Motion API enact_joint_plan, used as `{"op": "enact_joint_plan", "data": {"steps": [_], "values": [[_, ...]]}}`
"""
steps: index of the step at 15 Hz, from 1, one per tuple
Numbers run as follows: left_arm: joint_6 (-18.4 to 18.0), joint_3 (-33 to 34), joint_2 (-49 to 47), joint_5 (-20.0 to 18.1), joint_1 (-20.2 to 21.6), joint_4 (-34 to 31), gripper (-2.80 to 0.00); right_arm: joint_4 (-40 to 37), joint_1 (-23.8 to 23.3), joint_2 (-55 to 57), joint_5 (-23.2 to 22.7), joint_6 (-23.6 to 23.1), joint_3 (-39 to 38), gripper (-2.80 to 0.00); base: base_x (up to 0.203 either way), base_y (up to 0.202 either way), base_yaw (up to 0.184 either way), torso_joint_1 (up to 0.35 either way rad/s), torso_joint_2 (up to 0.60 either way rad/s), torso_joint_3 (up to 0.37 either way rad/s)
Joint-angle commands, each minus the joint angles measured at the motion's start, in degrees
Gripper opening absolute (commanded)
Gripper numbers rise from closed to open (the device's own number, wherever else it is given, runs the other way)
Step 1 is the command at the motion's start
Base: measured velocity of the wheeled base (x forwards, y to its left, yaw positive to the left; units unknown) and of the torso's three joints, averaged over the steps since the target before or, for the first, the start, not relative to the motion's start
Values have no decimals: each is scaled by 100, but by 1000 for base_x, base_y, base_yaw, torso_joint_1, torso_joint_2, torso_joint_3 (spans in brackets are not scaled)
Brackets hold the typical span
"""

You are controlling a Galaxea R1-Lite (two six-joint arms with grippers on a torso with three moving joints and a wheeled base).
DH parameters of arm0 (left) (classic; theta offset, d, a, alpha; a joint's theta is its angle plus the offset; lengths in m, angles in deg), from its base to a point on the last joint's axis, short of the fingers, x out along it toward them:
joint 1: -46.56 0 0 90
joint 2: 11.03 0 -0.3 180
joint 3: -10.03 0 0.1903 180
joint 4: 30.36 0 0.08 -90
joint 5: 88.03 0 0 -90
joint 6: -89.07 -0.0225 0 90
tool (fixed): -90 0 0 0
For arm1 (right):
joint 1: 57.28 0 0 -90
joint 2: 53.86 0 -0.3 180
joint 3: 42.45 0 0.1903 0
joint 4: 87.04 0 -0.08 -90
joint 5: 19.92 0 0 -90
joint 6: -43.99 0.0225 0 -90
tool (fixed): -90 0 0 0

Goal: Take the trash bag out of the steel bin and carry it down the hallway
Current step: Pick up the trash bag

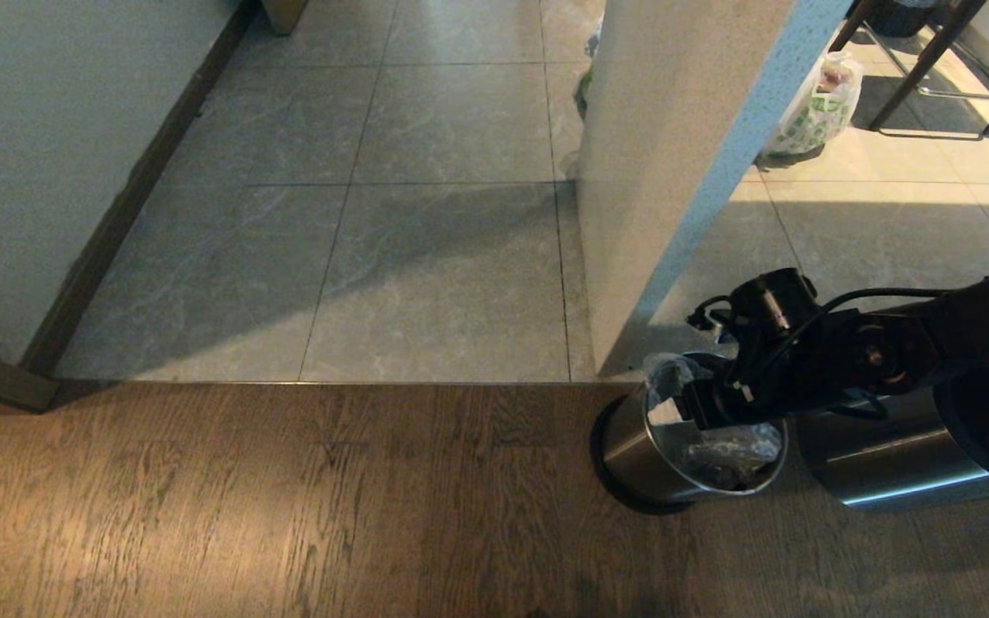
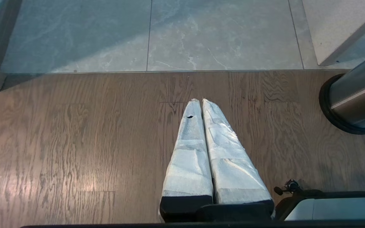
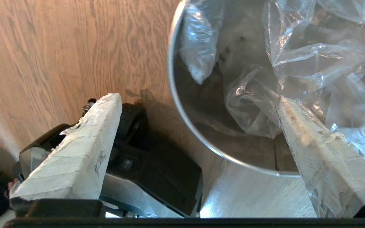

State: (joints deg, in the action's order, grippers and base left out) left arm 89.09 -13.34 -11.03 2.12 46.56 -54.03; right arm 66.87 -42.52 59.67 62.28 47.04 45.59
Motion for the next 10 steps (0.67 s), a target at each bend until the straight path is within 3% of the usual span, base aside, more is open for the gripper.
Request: {"op": "enact_joint_plan", "data": {"steps": [1, 7, 8, 10], "values": [[6, 0, 0, 2, 0, -5, -280, -45, 9, 170, -19, 1, -7, 0, 0, 0, 0, 0, 0, 0], [6, 0, 0, 2, 0, -5, -280, 200, 9, 399, -20, 44, 74, 0, 0, 0, 0, 0, 0, 0], [2, 0, 0, 2, 0, -5, -280, 281, 8, 381, -20, 147, 48, -280, 0, 0, 0, 0, 0, 0], [6, 0, 0, 2, 0, -5, -280, 264, 0, 355, 3, 166, 44, -280, 0, 0, 0, 0, 0, 0]]}}
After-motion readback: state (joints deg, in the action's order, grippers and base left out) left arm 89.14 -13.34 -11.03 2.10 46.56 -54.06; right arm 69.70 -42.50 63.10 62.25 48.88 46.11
